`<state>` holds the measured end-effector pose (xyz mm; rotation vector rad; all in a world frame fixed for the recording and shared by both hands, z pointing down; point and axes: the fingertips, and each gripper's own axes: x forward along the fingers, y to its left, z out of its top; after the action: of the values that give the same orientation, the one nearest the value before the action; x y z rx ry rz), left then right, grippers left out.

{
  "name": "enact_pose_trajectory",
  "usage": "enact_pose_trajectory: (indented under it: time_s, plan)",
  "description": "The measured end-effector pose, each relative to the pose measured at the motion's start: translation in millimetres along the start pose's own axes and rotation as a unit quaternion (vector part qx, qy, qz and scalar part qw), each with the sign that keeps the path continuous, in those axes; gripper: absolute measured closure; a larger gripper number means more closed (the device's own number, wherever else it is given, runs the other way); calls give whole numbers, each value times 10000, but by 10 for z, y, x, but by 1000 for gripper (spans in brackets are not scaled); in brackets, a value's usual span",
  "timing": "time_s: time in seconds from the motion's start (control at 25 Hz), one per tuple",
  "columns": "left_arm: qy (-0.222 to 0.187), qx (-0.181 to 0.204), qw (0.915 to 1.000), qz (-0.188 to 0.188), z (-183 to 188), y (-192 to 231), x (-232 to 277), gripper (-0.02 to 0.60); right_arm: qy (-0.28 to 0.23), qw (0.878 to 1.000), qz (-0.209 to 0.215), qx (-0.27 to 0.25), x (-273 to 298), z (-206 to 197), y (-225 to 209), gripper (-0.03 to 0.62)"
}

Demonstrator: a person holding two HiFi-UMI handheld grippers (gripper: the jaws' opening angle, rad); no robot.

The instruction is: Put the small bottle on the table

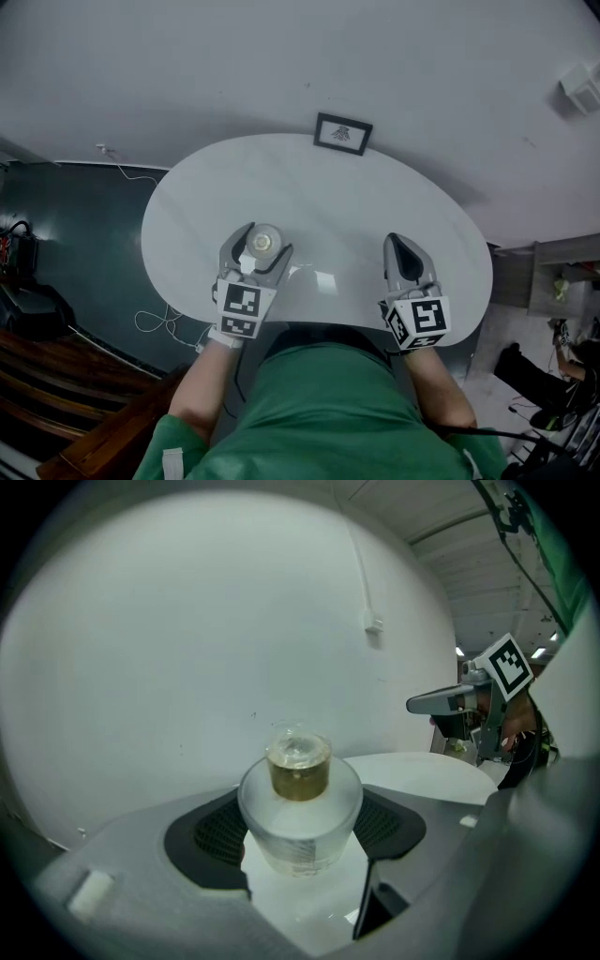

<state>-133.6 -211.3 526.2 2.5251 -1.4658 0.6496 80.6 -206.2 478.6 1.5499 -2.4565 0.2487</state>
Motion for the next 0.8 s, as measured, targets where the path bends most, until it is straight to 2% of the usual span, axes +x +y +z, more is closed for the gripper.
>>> enact_pose_trajectory:
  time_s: [0.36,0.8]
  plan:
    - [-45,203,9997,-101,-96,102,442,236,161,9999,15,-40,83,-27,-123,595]
    - [354,278,9989,-88,-529,283,924,238,379,9989,-272,-16,-20,-164,-288,595]
